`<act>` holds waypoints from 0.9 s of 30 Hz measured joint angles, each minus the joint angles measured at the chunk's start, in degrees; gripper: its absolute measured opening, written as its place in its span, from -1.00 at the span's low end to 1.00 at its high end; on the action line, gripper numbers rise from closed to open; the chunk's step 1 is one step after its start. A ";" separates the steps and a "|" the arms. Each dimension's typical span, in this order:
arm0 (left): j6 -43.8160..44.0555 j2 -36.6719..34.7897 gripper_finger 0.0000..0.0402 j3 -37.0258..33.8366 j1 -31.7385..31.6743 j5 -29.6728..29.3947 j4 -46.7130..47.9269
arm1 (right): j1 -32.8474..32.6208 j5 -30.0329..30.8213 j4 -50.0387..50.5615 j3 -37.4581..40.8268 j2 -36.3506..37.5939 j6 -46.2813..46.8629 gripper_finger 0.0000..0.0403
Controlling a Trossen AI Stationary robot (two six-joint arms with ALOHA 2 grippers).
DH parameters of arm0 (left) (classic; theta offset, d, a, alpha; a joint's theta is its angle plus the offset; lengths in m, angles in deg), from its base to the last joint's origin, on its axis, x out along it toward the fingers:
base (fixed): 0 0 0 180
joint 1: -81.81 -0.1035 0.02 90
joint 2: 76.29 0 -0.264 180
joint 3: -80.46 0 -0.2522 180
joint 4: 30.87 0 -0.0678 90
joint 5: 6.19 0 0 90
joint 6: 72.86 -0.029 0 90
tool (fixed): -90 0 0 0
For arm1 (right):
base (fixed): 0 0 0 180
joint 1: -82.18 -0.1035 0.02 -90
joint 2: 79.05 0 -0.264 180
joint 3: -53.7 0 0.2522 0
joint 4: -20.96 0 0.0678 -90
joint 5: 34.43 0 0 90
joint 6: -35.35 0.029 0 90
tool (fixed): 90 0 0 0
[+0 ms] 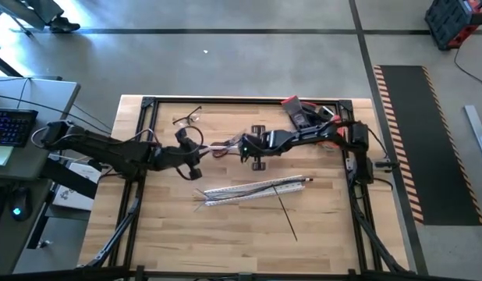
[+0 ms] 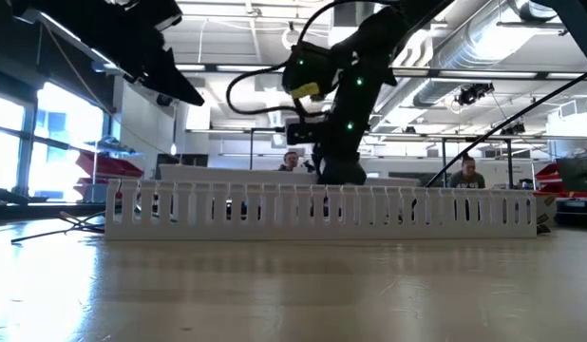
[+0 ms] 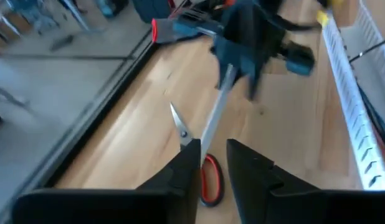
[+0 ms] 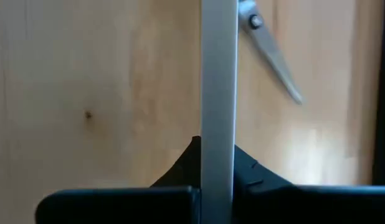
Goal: Ziptie cables
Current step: Close the white cable duct lid
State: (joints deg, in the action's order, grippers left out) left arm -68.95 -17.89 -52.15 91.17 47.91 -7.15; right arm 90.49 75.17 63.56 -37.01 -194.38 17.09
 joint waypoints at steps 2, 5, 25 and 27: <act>2.11 -0.91 -0.66 0.00 -0.82 1.86 1.02 | -1.06 3.00 -1.15 0.00 -1.72 3.79 -0.97; 3.96 -1.31 -0.65 -1.73 -1.05 6.53 -1.79 | -2.65 8.53 -1.84 0.00 -4.52 6.54 -0.98; 12.02 -0.51 -0.80 -16.81 -1.02 10.23 -20.63 | -7.02 8.39 -2.75 -0.23 -6.05 6.10 -0.12; 11.66 -0.51 -0.80 -16.81 -1.01 10.31 -20.36 | -6.88 5.67 -2.18 -0.10 -4.61 3.71 0.03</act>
State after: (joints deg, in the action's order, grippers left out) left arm -57.29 -18.40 -68.96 90.16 58.22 -27.52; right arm 83.61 80.85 61.38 -37.10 -199.00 20.80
